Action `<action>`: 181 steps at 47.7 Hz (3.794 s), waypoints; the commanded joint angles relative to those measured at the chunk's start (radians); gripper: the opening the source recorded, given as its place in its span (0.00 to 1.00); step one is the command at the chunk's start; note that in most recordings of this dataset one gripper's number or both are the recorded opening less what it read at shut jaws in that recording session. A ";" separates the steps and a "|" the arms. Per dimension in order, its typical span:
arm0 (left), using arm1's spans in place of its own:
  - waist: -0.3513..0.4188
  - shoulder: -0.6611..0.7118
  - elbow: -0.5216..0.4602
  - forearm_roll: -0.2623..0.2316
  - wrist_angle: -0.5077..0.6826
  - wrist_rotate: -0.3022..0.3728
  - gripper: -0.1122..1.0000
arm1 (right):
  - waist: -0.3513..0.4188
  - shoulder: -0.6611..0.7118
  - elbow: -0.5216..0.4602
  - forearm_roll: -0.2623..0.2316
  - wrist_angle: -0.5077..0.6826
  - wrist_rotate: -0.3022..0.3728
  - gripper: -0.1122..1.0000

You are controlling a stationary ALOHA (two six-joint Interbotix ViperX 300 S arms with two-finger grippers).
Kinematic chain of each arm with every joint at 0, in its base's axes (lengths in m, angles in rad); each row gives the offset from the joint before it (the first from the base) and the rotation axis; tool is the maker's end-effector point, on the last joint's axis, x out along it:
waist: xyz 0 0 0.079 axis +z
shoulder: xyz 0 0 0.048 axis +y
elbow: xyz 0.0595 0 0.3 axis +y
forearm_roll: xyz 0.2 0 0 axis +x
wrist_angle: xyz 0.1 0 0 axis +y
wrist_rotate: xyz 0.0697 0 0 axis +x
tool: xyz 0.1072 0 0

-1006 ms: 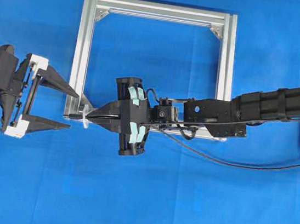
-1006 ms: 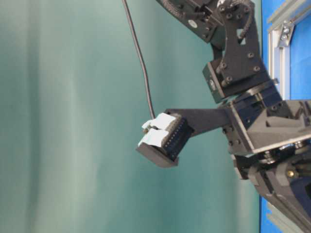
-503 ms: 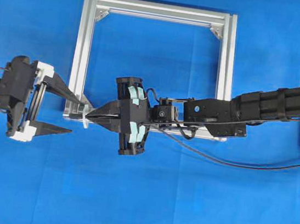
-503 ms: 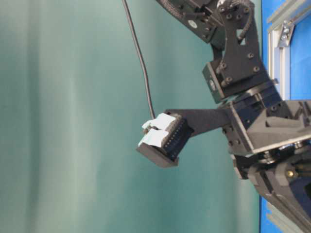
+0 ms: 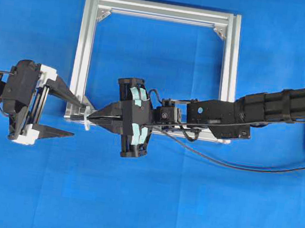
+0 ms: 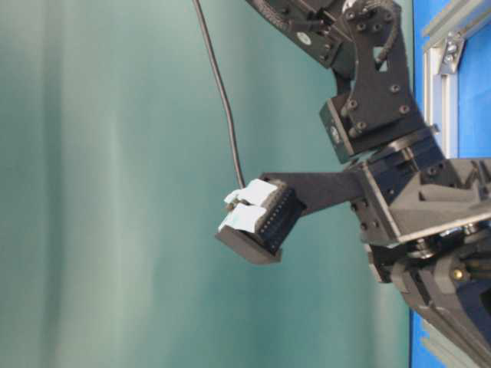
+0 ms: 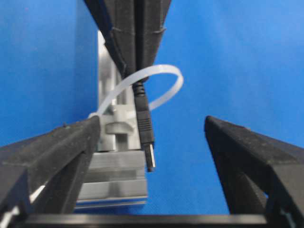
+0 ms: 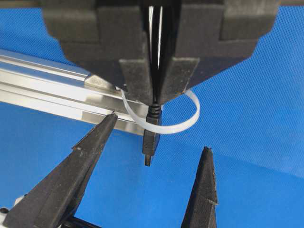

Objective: Insert the wire through the string loop located on the left side.

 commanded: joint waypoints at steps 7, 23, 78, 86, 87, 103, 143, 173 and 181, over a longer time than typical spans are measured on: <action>-0.003 -0.005 -0.017 0.002 -0.002 0.002 0.91 | -0.005 -0.021 -0.012 0.002 -0.006 0.002 0.10; -0.003 -0.003 -0.023 0.002 0.017 0.003 0.90 | -0.003 -0.023 -0.012 0.002 -0.009 0.002 0.10; 0.020 -0.002 -0.046 0.002 0.110 0.002 0.17 | -0.003 -0.034 -0.003 0.003 -0.008 0.006 0.26; 0.020 -0.015 -0.046 0.002 0.123 0.002 0.17 | -0.003 -0.035 0.005 0.021 -0.009 0.006 0.71; 0.020 -0.018 -0.046 0.002 0.124 0.003 0.17 | -0.003 -0.037 0.005 0.025 -0.009 0.008 0.77; 0.017 -0.109 -0.023 0.002 0.192 0.000 0.17 | -0.003 -0.041 0.017 0.035 -0.011 0.006 0.96; -0.018 -1.009 0.014 0.008 0.746 -0.051 0.17 | -0.003 -0.043 0.021 0.035 -0.012 0.005 0.96; 0.003 -1.204 -0.054 0.014 1.083 -0.051 0.17 | -0.005 -0.043 0.020 0.035 -0.017 0.003 0.96; 0.011 -1.209 -0.054 0.014 1.091 -0.051 0.17 | -0.006 -0.043 0.020 0.035 -0.017 0.005 0.96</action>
